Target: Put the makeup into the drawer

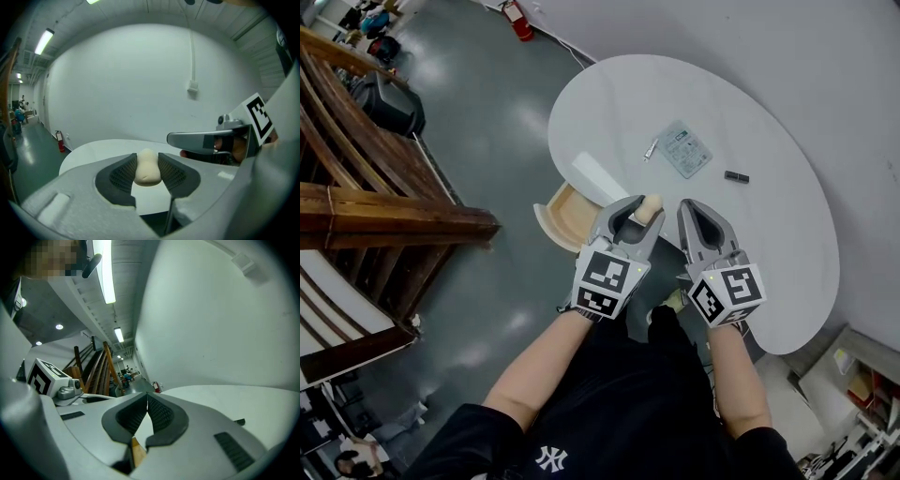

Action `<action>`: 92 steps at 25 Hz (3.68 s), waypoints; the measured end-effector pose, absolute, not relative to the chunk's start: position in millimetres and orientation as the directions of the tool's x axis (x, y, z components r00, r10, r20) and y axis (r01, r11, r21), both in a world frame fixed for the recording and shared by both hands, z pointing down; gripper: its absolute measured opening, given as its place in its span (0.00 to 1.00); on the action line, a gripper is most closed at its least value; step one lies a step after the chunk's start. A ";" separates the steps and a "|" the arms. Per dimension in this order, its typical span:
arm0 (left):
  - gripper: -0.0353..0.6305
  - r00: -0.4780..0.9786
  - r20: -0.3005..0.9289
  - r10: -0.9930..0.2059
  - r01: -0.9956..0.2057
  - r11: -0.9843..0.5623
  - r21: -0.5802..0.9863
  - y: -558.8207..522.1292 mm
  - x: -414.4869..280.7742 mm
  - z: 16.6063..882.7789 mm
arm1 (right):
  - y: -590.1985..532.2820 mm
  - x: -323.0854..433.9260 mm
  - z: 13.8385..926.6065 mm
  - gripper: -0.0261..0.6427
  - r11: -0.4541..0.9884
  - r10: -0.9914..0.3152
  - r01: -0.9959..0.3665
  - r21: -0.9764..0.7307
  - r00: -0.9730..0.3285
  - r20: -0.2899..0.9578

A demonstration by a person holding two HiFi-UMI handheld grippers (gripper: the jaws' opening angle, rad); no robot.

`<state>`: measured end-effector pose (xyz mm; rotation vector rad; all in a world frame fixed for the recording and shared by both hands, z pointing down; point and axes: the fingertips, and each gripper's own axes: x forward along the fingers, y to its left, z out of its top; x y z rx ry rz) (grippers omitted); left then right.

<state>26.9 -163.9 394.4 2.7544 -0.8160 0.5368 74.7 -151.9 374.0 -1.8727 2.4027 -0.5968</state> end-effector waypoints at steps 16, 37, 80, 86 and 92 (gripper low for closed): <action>0.28 0.674 0.493 -0.550 -0.674 -0.731 0.108 -207.1 -95.3 470.3 | -208.4 -40.6 435.3 0.06 0.295 -0.882 -0.885 -0.361 -0.397 0.253; 0.28 0.602 0.595 -0.533 -0.722 -0.681 0.121 -236.6 -162.6 621.0 | -251.5 -118.1 563.4 0.06 0.363 -0.813 -0.844 -0.394 -0.494 0.310; 0.26 0.597 0.562 -0.573 -0.752 -0.644 0.142 -253.6 -170.9 594.1 | -253.9 -129.0 539.7 0.06 0.394 -0.812 -0.842 -0.368 -0.507 0.291; 0.15 0.615 0.490 -0.617 -0.754 -0.642 0.139 -253.1 -168.0 520.7 | -252.1 -122.9 486.7 0.06 0.379 -0.832 -0.857 -0.348 -0.481 0.277; 0.10 0.628 0.415 -0.659 -0.754 -0.647 0.114 -255.3 -158.5 453.1 | -252.8 -114.0 434.9 0.06 0.395 -0.846 -0.862 -0.316 -0.476 0.239</action>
